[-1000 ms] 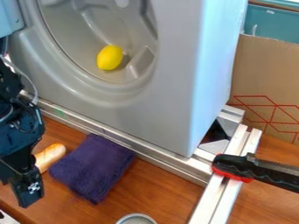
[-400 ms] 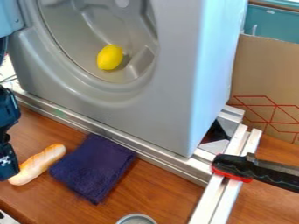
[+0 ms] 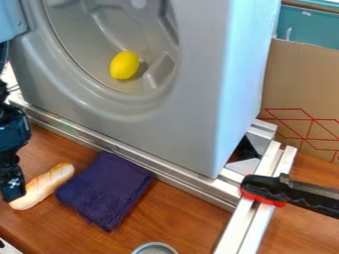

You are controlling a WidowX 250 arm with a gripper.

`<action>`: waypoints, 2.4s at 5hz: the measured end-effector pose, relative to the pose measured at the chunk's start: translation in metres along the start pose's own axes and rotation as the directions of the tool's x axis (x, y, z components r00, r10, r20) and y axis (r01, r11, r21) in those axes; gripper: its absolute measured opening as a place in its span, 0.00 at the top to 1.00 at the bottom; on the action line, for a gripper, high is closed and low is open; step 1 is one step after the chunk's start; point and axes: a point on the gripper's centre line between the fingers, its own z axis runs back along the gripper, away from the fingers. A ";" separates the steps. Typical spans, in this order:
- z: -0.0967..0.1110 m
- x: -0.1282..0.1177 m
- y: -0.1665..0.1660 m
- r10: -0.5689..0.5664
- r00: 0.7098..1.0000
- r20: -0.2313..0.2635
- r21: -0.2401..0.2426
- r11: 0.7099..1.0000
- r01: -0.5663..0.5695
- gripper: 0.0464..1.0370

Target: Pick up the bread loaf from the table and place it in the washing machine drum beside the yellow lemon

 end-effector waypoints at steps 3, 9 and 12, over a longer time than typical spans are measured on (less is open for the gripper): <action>-0.037 0.013 0.008 0.013 0.999 -0.044 0.077 0.997 -0.010 0.04; 0.083 -0.020 0.000 0.244 0.916 0.318 0.163 0.938 -0.307 0.34; 0.137 0.075 0.024 0.429 0.784 0.449 0.046 0.865 -0.500 0.34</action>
